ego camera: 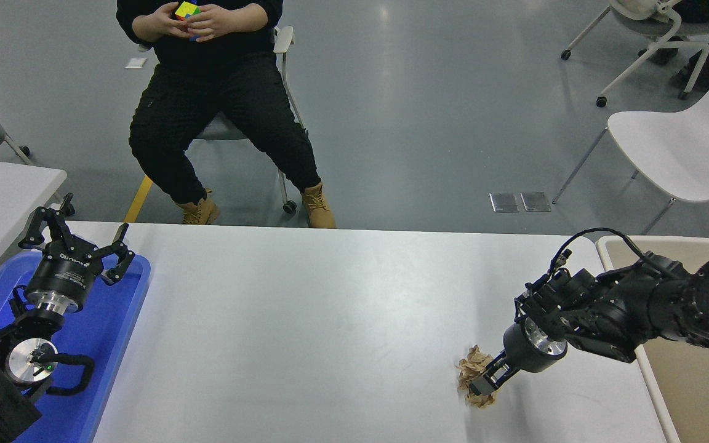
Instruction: Clean the table surface
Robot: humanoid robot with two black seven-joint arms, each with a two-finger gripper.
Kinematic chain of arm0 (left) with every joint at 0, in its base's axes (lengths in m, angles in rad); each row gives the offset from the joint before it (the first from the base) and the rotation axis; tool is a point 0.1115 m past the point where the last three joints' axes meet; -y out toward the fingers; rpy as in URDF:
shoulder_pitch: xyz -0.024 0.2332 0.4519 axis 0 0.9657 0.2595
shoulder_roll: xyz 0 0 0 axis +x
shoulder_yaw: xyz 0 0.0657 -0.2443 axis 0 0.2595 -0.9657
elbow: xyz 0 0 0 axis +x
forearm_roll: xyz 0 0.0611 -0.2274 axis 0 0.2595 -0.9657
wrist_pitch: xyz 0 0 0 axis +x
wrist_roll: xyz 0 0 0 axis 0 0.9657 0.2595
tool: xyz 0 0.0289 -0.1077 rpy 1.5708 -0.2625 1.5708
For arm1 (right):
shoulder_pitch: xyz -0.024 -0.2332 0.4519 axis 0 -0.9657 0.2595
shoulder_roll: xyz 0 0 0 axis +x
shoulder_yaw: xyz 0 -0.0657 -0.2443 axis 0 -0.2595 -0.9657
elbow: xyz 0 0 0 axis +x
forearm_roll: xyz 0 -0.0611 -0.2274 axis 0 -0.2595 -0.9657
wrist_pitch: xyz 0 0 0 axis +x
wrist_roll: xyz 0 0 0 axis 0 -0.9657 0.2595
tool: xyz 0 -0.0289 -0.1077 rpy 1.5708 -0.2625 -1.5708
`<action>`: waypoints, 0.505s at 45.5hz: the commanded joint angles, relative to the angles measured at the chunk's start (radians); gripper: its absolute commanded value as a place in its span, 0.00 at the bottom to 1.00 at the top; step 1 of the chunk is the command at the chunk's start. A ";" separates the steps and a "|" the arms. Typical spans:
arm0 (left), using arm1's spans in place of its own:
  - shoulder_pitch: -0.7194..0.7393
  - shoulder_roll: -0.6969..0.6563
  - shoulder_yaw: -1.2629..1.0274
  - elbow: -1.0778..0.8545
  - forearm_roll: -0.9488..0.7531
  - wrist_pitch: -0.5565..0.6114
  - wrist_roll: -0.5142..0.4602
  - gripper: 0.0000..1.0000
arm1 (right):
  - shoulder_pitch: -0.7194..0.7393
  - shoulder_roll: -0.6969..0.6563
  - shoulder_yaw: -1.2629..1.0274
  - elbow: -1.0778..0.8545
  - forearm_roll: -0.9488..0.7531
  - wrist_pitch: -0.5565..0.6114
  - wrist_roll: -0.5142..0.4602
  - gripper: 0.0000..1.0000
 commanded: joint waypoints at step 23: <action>0.000 0.000 0.000 0.000 0.000 0.000 0.000 1.00 | 0.132 0.008 0.417 -0.030 0.090 -0.047 0.070 0.00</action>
